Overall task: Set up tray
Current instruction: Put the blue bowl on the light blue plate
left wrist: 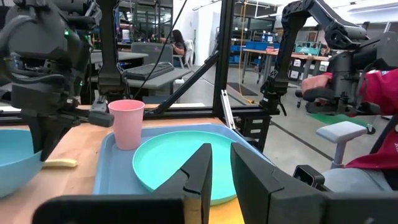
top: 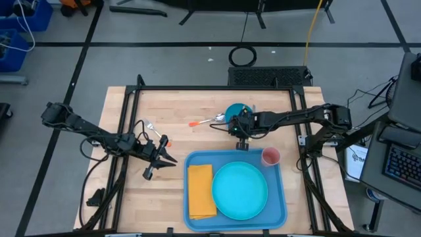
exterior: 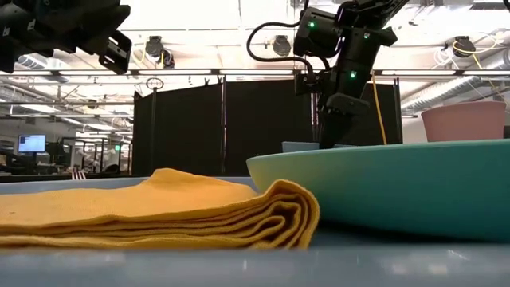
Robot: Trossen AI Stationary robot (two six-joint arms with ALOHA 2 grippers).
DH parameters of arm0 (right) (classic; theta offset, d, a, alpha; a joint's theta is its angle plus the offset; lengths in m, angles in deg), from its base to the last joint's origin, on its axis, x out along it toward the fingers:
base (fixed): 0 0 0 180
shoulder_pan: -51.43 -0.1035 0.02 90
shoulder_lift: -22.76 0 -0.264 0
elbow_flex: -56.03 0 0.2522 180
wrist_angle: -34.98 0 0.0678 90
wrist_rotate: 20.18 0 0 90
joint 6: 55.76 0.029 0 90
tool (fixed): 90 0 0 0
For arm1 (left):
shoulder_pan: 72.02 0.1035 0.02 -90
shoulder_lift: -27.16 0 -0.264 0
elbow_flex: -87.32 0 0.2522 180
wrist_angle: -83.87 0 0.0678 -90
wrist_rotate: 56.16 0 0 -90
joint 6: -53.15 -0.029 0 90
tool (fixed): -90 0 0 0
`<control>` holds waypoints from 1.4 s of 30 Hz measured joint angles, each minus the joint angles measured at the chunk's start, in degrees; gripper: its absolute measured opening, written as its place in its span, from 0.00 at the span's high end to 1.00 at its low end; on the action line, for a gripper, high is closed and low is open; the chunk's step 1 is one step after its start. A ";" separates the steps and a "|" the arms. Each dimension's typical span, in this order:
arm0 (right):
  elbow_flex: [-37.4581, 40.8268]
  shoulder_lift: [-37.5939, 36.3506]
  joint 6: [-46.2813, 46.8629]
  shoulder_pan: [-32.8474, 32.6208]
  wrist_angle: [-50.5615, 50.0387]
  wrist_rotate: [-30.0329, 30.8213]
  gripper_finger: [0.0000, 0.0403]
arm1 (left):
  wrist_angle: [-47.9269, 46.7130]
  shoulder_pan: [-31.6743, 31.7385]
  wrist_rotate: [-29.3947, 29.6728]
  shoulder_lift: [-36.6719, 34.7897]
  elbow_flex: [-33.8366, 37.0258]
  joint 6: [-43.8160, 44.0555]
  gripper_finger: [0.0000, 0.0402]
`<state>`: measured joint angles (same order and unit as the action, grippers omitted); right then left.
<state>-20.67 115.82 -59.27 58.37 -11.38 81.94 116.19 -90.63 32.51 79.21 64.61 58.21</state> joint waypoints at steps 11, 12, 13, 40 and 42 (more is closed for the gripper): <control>0.00 -5.71 1.34 -3.93 0.66 1.43 1.00 | -0.08 0.00 0.18 0.01 0.00 0.19 0.84; 0.00 -6.74 2.02 -4.37 0.66 1.31 1.00 | -0.04 0.00 0.35 0.00 0.00 0.19 0.84; 0.00 -7.77 2.46 -4.85 0.64 1.29 1.00 | -0.01 0.00 0.45 0.00 0.00 0.21 0.84; -16.61 -1.40 18.12 -27.44 -12.02 -1.79 1.00 | -0.65 0.00 1.93 0.02 0.00 0.28 0.84; -16.92 -0.32 20.05 -28.51 -13.82 -1.75 1.00 | -1.00 0.00 1.93 0.02 0.00 0.28 0.84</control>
<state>-37.59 115.49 -39.21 29.87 -25.21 80.19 115.18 -90.63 34.44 79.23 64.61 58.49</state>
